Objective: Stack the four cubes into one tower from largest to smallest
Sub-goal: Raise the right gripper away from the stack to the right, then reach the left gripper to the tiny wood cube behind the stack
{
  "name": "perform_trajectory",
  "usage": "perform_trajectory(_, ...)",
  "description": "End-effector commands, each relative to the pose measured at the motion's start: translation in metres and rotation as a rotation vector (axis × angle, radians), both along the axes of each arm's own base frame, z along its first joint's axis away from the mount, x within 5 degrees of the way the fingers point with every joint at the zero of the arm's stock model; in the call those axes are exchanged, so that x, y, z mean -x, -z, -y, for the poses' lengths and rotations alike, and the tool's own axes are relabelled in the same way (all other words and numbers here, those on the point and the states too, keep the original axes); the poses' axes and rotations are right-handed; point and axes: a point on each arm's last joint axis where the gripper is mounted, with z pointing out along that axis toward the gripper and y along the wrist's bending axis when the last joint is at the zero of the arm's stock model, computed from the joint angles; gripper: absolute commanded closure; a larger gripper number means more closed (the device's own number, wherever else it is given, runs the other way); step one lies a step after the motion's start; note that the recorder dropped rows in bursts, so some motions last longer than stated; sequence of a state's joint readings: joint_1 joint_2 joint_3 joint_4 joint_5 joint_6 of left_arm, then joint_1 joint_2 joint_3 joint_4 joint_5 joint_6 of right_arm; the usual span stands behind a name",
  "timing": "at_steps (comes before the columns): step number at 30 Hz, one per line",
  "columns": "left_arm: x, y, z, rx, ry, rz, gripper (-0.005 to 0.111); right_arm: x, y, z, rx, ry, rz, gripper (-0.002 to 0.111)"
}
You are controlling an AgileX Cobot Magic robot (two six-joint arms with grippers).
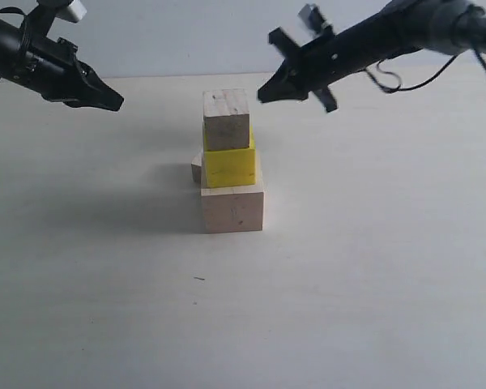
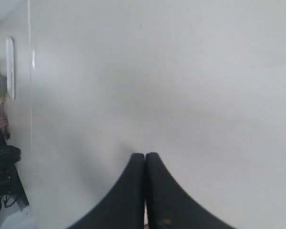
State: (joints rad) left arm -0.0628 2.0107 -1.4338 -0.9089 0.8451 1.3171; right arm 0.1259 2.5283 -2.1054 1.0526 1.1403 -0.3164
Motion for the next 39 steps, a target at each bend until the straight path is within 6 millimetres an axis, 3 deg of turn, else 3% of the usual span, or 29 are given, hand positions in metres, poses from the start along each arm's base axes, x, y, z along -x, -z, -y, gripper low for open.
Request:
perform_trajectory(1,-0.001,-0.004,-0.001,-0.009,0.016,0.048,0.107,-0.002,-0.052,0.050,0.001,0.036,0.095,0.108)
perform_trajectory(7,-0.005,0.008,0.003,0.106,-0.157,-0.116,0.102,0.010,-0.091,0.080,0.235,0.015,0.175,0.108)
perform_trajectory(14,-0.003,0.028,0.041,0.139,-0.160,-0.210,0.064,0.021,-0.128,0.083,0.279,0.036,0.232,0.108)
perform_trajectory(17,-0.005,0.032,0.057,0.150,-0.174,-0.248,0.053,0.025,-0.140,0.083,0.277,0.046,0.249,0.108)
perform_trajectory(22,-0.013,0.032,0.069,0.178,-0.200,-0.280,0.052,0.031,-0.157,0.083,0.275,0.054,0.282,0.108)
perform_trajectory(33,-0.012,0.035,0.067,0.143,-0.197,-0.312,0.052,0.042,-0.184,0.083,0.274,0.062,0.338,0.108)
perform_trajectory(39,-0.006,0.062,0.084,0.136,-0.158,-0.397,0.052,0.062,-0.225,0.091,0.335,0.084,0.433,0.108)
